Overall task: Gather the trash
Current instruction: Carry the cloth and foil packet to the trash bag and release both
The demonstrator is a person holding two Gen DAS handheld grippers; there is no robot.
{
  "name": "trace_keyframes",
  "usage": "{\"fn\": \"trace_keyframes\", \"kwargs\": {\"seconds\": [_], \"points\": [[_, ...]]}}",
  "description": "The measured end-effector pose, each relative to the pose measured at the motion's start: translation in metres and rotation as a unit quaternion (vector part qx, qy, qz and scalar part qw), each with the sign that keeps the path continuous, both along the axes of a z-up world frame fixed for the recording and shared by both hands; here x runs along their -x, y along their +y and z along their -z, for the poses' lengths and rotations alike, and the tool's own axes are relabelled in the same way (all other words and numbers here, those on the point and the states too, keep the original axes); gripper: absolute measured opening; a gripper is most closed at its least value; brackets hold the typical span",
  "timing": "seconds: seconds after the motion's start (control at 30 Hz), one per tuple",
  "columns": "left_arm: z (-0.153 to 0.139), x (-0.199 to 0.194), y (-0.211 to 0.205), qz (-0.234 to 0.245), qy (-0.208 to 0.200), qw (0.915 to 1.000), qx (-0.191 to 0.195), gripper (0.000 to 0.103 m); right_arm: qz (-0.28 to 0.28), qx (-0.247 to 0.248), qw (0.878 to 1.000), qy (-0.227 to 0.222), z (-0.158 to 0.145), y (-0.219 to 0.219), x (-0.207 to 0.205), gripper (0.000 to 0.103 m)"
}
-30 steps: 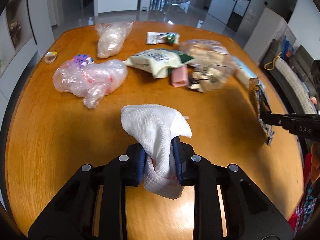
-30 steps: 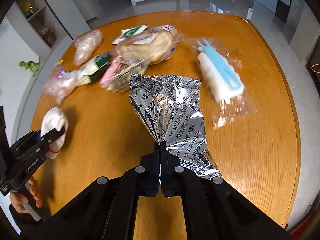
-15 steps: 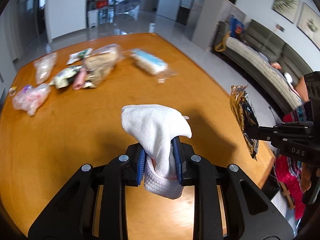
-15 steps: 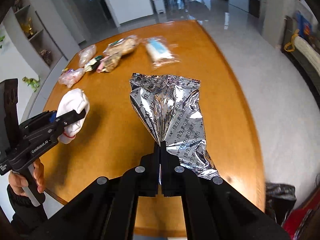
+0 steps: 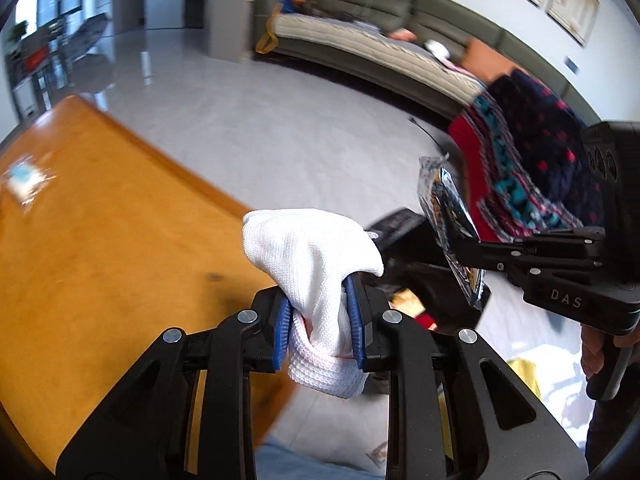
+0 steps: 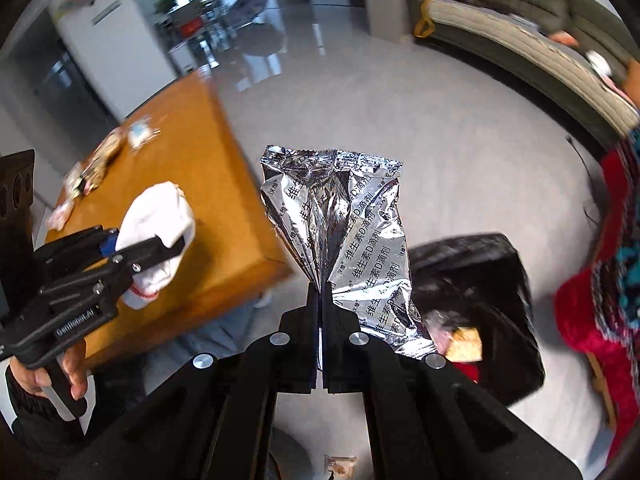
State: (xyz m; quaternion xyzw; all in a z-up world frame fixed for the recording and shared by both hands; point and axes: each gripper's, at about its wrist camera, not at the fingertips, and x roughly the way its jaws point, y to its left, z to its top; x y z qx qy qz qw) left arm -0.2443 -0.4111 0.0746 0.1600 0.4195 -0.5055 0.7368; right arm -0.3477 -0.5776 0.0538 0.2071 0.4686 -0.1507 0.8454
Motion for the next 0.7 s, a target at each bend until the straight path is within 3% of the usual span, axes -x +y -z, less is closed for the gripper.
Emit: {"fn": "trace_keyframes", "kwargs": {"seconds": [0.27,0.5,0.57,0.6,0.63,0.7], "points": [[0.027,0.077,-0.094,0.107,0.004,0.9937,-0.033,0.024,0.094,-0.009,0.995,0.014,0.015,-0.057,0.075,0.001],[0.058,0.111,-0.143,0.156,0.006,0.9851,-0.072,0.026,0.175,-0.045,0.983,0.041,0.045,-0.108,0.112,0.002],[0.061,0.113,-0.150,0.165,0.009,0.9833,-0.076,0.053,0.197,-0.059,0.977,0.049,0.053,-0.122,0.118,0.009],[0.061,0.115,-0.153,0.167,0.005,0.9828,-0.079,0.096,0.217,-0.062,0.972,0.057,0.057,-0.129,0.121,0.023],[0.060,0.117,-0.154,0.162,-0.013,0.9839,-0.076,0.097,0.229,-0.059,0.970,0.058,0.059,-0.135,0.125,0.040],[0.055,0.120,-0.155,0.157,-0.039,0.9842,-0.072,0.097,0.246,-0.046,0.967,0.055,0.058,-0.139,0.129,0.051]]}}
